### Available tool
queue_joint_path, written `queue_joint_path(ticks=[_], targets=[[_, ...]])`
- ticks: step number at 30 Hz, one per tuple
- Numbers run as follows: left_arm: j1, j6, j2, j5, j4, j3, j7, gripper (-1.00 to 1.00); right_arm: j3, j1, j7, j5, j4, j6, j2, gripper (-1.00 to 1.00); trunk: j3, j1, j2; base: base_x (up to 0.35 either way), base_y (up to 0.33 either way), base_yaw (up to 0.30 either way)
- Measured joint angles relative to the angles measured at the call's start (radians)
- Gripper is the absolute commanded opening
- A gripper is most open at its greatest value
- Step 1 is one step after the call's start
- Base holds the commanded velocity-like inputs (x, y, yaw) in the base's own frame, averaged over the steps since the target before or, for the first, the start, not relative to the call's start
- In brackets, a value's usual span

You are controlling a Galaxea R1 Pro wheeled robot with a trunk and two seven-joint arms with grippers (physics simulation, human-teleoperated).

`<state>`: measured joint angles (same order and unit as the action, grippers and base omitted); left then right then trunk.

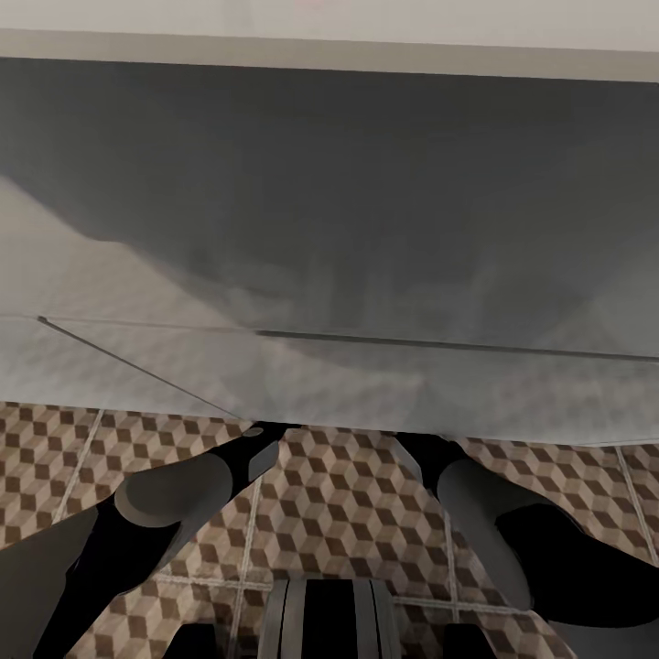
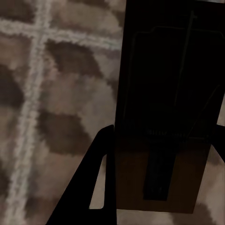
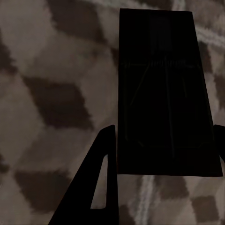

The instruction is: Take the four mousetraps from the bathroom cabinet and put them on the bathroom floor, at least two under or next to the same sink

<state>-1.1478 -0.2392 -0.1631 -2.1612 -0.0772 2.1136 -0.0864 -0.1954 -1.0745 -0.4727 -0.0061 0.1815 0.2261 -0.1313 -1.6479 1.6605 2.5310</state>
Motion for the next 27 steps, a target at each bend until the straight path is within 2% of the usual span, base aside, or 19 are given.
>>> queue_joint_path(ticks=[9, 20, 21, 27], targets=[[-0.003, 0.003, 0.0, 0.0, -0.003, 0.0, 0.0, -1.0, 0.005, 0.0, 0.0, -0.003, 0.001, 0.0, -0.001, -1.0, 0.0, 0.0, 0.0, 0.0, 0.0, 0.0], [-0.003, 0.003, 0.0, 0.0, -0.003, 0.0, 0.001, -1.0, 0.011, 0.0, 0.0, -0.007, 0.003, -0.002, -0.014, -1.0, 0.0, 0.0, 0.0, 0.0, 0.0, 0.0], [-0.003, 0.003, 0.0, 0.0, -0.003, 0.0, 0.001, -1.0, 0.01, 0.0, 0.0, -0.006, 0.003, -0.003, -0.014, 1.0, 0.0, 0.0, 0.0, 0.0, 0.0, 0.0], [-0.003, 0.003, 0.0, 0.0, -0.003, 0.0, 0.001, -1.0, 0.011, 0.001, 0.003, -0.006, 0.005, -0.007, -0.019, 1.0, 0.0, 0.0, 0.0, 0.0, 0.0, 0.0]])
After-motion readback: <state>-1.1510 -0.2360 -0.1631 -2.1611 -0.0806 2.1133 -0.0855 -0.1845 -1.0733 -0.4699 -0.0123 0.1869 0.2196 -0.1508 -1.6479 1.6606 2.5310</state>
